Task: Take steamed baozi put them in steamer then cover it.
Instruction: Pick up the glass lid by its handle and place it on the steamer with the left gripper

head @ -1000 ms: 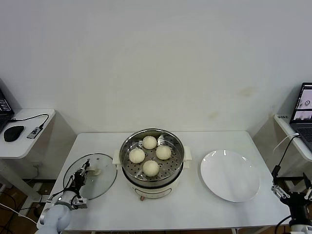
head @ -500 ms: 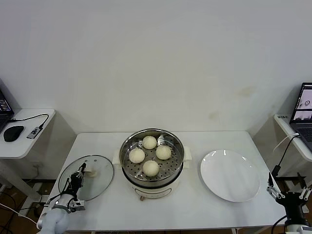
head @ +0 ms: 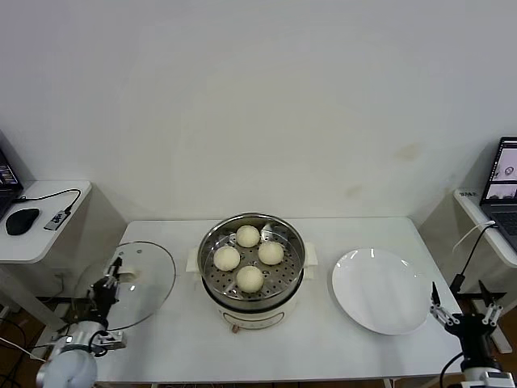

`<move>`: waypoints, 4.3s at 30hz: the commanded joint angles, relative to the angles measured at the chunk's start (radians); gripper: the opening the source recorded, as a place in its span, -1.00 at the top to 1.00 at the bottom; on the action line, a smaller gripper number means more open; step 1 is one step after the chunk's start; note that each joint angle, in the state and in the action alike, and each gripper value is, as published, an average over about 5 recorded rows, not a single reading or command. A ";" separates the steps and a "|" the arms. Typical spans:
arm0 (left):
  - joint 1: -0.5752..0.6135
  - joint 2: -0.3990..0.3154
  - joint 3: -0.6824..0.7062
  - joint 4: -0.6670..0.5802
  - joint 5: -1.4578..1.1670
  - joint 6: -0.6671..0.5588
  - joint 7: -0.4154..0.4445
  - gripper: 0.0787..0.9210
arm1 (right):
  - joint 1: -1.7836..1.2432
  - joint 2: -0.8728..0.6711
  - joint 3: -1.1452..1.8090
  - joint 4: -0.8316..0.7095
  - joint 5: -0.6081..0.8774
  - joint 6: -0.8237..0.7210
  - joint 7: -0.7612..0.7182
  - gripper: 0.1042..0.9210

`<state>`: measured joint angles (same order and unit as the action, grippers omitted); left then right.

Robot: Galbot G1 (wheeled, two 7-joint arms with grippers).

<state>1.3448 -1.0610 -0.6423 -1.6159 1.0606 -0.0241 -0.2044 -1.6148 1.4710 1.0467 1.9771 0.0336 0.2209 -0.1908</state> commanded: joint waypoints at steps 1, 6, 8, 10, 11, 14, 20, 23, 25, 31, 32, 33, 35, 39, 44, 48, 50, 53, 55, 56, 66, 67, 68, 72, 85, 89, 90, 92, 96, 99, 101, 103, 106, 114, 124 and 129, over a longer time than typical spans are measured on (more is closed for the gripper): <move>0.155 0.074 -0.116 -0.403 -0.114 0.265 0.138 0.84 | 0.000 -0.001 -0.033 -0.003 -0.023 0.002 0.004 -0.76; 0.146 0.119 -0.072 -0.507 -0.148 0.350 0.210 0.84 | -0.004 0.002 -0.035 -0.007 -0.035 0.005 0.009 -0.76; 0.133 0.143 -0.026 -0.545 -0.176 0.383 0.230 0.84 | -0.004 0.008 -0.039 -0.004 -0.049 0.007 0.015 -0.76; 0.107 0.169 0.037 -0.572 -0.203 0.416 0.236 0.84 | 0.002 0.023 -0.041 -0.004 -0.095 0.007 0.038 -0.76; 0.091 0.182 0.072 -0.579 -0.210 0.428 0.232 0.84 | 0.008 0.033 -0.040 -0.005 -0.127 0.008 0.052 -0.76; 0.027 0.216 0.190 -0.576 -0.203 0.454 0.219 0.84 | 0.032 0.073 -0.047 -0.006 -0.224 0.009 0.095 -0.76; -0.115 0.221 0.401 -0.561 -0.116 0.510 0.269 0.84 | 0.042 0.091 -0.064 -0.034 -0.269 0.010 0.128 -0.76; -0.171 0.179 0.484 -0.549 -0.064 0.551 0.308 0.84 | 0.057 0.095 -0.075 -0.049 -0.280 0.005 0.137 -0.76; -0.212 0.145 0.536 -0.530 -0.021 0.576 0.335 0.84 | 0.073 0.101 -0.090 -0.059 -0.294 0.001 0.141 -0.76; -0.342 0.022 0.656 -0.459 0.103 0.627 0.419 0.84 | 0.096 0.106 -0.118 -0.083 -0.319 -0.001 0.146 -0.76; -0.353 0.001 0.664 -0.448 0.124 0.628 0.432 0.84 | 0.097 0.105 -0.119 -0.086 -0.321 0.000 0.146 -0.76; -0.361 -0.019 0.668 -0.439 0.143 0.629 0.444 0.84 | 0.098 0.105 -0.121 -0.089 -0.323 0.000 0.147 -0.76; -0.374 -0.058 0.672 -0.418 0.175 0.628 0.461 0.84 | 0.101 0.105 -0.127 -0.093 -0.326 0.001 0.149 -0.76; -0.393 -0.121 0.679 -0.385 0.213 0.627 0.475 0.84 | 0.106 0.105 -0.136 -0.099 -0.332 -0.002 0.151 -0.76; -0.405 -0.192 0.721 -0.345 0.250 0.626 0.482 0.84 | 0.109 0.105 -0.139 -0.095 -0.330 -0.008 0.149 -0.76; -0.410 -0.238 0.747 -0.320 0.273 0.625 0.484 0.84 | 0.107 0.105 -0.139 -0.095 -0.327 -0.009 0.149 -0.76; -0.413 -0.253 0.758 -0.306 0.280 0.623 0.484 0.84 | 0.104 0.105 -0.138 -0.094 -0.326 -0.009 0.149 -0.76; -0.414 -0.266 0.772 -0.285 0.286 0.621 0.481 0.84 | 0.099 0.103 -0.137 -0.090 -0.321 -0.009 0.149 -0.76; -0.414 -0.269 0.778 -0.270 0.289 0.619 0.479 0.84 | 0.096 0.101 -0.135 -0.088 -0.318 -0.009 0.149 -0.76; -0.414 -0.271 0.780 -0.263 0.292 0.618 0.477 0.84 | 0.095 0.099 -0.134 -0.089 -0.316 -0.010 0.148 -0.76; -0.413 -0.276 0.774 -0.223 0.319 0.606 0.469 0.84 | 0.093 0.084 -0.130 -0.095 -0.299 -0.011 0.145 -0.76; -0.411 -0.274 0.771 -0.222 0.319 0.606 0.469 0.84 | 0.093 0.083 -0.130 -0.096 -0.298 -0.011 0.145 -0.76; -0.408 -0.271 0.767 -0.222 0.320 0.605 0.468 0.84 | 0.093 0.082 -0.130 -0.097 -0.298 -0.010 0.144 -0.76; -0.397 -0.266 0.754 -0.219 0.324 0.601 0.463 0.84 | 0.091 0.080 -0.133 -0.102 -0.298 -0.008 0.142 -0.76; -0.402 -0.268 0.745 -0.197 0.324 0.595 0.447 0.84 | 0.084 0.077 -0.134 -0.101 -0.291 -0.006 0.141 -0.76; -0.399 -0.269 0.745 -0.199 0.323 0.596 0.447 0.84 | 0.082 0.074 -0.133 -0.099 -0.288 -0.006 0.140 -0.76; -0.397 -0.269 0.745 -0.201 0.323 0.596 0.447 0.84 | 0.082 0.074 -0.133 -0.099 -0.288 -0.006 0.140 -0.76; -0.392 -0.269 0.746 -0.205 0.321 0.596 0.447 0.84 | 0.082 0.073 -0.133 -0.099 -0.287 -0.007 0.139 -0.76; -0.380 -0.273 0.746 -0.215 0.319 0.596 0.441 0.84 | 0.083 0.072 -0.134 -0.102 -0.285 -0.007 0.139 -0.76; -0.372 -0.274 0.746 -0.226 0.318 0.596 0.437 0.84 | 0.082 0.071 -0.136 -0.103 -0.285 -0.007 0.138 -0.76; -0.366 -0.272 0.745 -0.236 0.319 0.597 0.437 0.81 | 0.082 0.071 -0.137 -0.102 -0.286 -0.007 0.138 -0.76; -0.357 -0.269 0.741 -0.250 0.321 0.597 0.435 0.72 | 0.082 0.071 -0.137 -0.102 -0.286 -0.008 0.138 -0.76; -0.333 -0.263 0.732 -0.278 0.328 0.595 0.429 0.52 | 0.081 0.069 -0.137 -0.102 -0.285 -0.008 0.137 -0.76; -0.195 -0.187 0.686 -0.469 0.309 0.573 0.392 -0.03 | 0.081 0.064 -0.139 -0.104 -0.282 -0.010 0.136 -0.76; 0.103 -0.079 0.536 -0.715 -0.093 0.473 0.226 -0.68 | 0.076 0.056 -0.157 -0.115 -0.250 -0.004 0.132 -0.76; 0.217 -0.085 0.364 -0.617 -0.609 0.192 -0.047 -0.76 | 0.048 0.016 -0.201 -0.102 -0.156 -0.002 0.118 -0.76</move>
<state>1.2854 -1.1937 -0.0413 -2.1765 1.1640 0.4821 0.0904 -1.5425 1.5235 0.8913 1.8657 -0.2259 0.2165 -0.0621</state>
